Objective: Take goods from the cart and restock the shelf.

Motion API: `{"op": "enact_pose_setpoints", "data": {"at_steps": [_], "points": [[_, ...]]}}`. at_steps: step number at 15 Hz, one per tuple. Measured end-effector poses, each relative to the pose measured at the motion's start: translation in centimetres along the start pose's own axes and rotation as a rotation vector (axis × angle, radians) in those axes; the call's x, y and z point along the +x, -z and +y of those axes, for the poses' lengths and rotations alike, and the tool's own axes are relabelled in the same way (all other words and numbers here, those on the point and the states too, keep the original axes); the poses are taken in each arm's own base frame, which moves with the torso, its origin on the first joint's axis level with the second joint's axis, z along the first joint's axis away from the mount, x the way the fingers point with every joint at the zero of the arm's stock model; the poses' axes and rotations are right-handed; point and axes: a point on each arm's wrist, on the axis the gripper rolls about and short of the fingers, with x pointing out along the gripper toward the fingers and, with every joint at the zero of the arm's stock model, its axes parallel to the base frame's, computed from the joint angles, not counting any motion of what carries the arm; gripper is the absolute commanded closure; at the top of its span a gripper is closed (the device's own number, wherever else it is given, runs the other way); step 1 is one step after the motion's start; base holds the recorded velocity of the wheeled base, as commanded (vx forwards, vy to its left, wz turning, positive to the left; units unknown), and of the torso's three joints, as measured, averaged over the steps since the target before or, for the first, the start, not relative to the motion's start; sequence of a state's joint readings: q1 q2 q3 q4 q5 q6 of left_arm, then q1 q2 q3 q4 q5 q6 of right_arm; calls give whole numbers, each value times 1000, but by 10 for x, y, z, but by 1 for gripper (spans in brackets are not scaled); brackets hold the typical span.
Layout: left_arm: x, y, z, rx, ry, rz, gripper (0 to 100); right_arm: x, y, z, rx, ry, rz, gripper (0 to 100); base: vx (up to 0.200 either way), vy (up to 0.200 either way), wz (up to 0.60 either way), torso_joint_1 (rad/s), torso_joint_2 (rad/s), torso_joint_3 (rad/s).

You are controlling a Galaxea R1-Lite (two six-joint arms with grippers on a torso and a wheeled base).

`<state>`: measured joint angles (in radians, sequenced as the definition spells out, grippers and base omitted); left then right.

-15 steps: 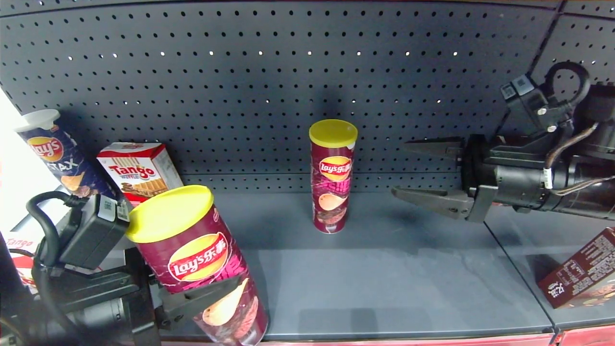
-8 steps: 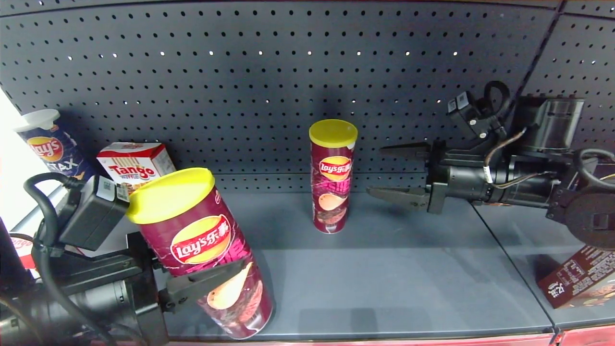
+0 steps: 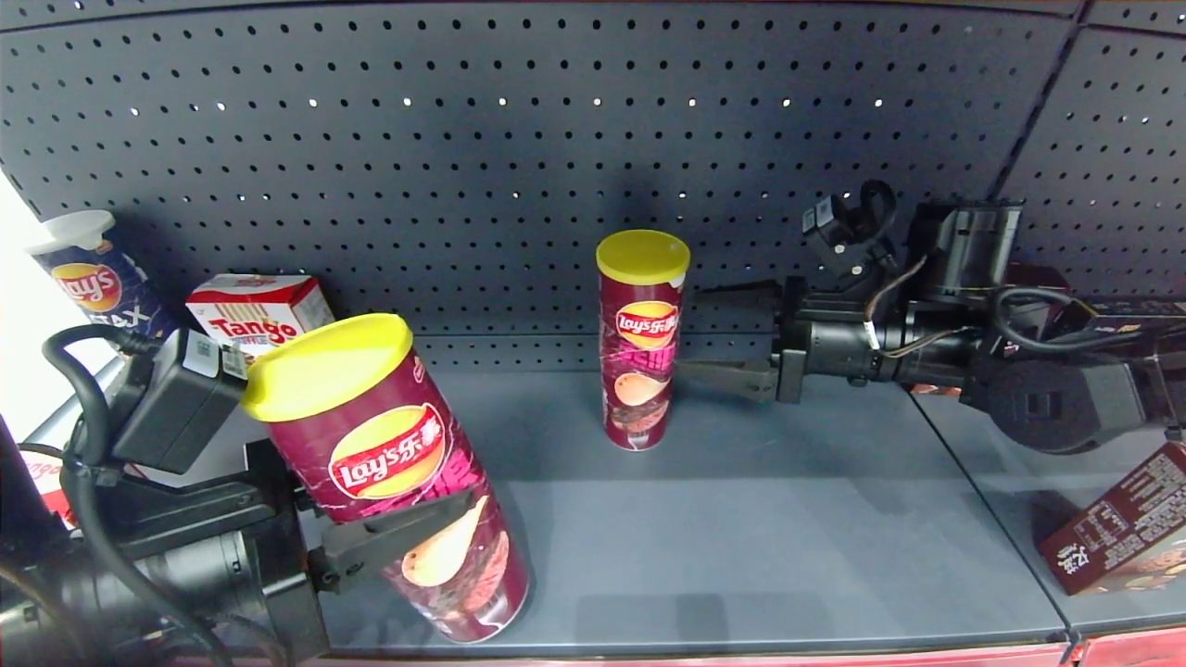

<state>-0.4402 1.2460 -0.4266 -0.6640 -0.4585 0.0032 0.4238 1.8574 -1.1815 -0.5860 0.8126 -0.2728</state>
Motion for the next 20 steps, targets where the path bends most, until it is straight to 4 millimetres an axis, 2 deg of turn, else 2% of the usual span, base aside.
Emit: {"op": "enact_pose_setpoints", "data": {"at_steps": [8,13,20], "points": [[1,-2,1,2,0,-4,100,30,21,-15,-6,-25,9,0,0,0,0,0,0,0],[4,-3,2,1,-1,-4,100,50,34,-18,-4,-50,8,0,0,0,0,0,0,0],[5,-1,3,-2,-3,3,100,61,52,-20,11,-60,20,0,0,0,0,0,0,0]]}}
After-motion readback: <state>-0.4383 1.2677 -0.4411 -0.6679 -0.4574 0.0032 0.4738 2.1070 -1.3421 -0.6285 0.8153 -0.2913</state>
